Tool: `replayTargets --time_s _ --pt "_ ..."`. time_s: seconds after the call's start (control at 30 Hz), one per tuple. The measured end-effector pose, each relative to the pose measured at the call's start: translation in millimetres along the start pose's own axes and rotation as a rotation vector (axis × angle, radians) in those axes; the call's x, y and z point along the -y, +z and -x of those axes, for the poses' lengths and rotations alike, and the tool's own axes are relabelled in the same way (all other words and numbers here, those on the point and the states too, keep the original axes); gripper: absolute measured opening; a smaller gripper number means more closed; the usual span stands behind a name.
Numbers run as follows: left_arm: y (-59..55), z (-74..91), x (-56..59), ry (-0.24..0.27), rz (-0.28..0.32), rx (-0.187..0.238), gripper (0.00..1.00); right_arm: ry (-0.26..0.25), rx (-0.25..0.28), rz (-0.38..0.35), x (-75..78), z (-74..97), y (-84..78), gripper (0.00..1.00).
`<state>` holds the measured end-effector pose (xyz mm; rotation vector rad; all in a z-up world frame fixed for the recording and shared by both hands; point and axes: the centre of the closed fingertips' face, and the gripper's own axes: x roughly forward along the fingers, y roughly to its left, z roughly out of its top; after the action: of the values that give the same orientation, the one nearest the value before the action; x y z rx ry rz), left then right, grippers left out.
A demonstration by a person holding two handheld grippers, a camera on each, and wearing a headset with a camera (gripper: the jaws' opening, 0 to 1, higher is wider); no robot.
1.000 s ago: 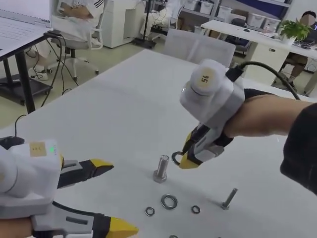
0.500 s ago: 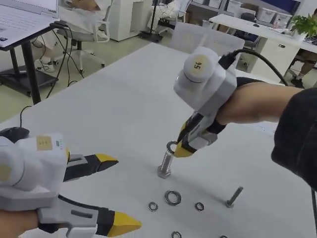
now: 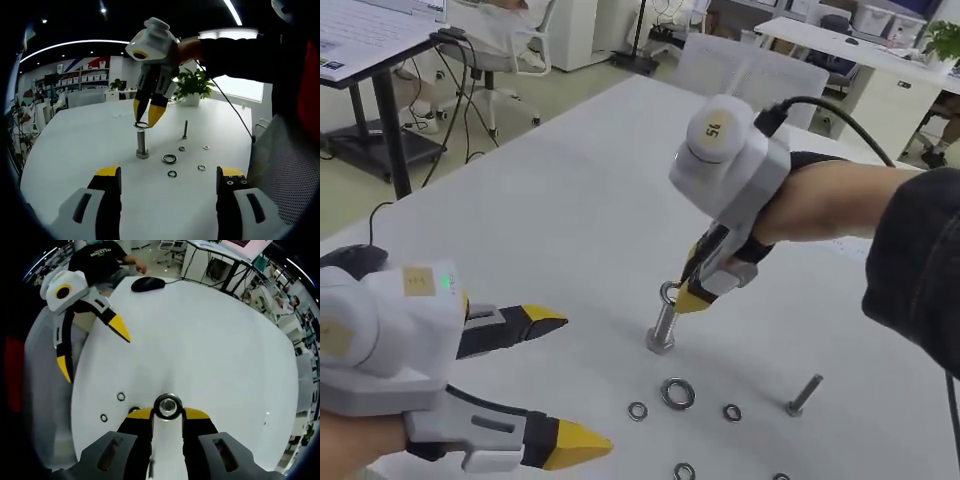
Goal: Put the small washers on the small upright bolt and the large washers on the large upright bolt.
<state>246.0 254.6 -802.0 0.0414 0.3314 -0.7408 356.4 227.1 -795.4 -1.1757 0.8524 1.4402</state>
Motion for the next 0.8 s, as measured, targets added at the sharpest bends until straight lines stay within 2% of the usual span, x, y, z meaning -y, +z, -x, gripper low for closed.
replayTargets --time_s 0.33,0.8 --pt "-2.4 -1.0 1.3 -0.003 0.002 -0.01 0.76 0.017 -0.006 -0.009 2.9 -8.1 -3.8 0.23" --pt "-2.7 -2.2 2.5 -0.006 0.002 -0.019 0.75 0.039 -0.013 -0.02 -1.2 -17.3 -8.7 0.23"
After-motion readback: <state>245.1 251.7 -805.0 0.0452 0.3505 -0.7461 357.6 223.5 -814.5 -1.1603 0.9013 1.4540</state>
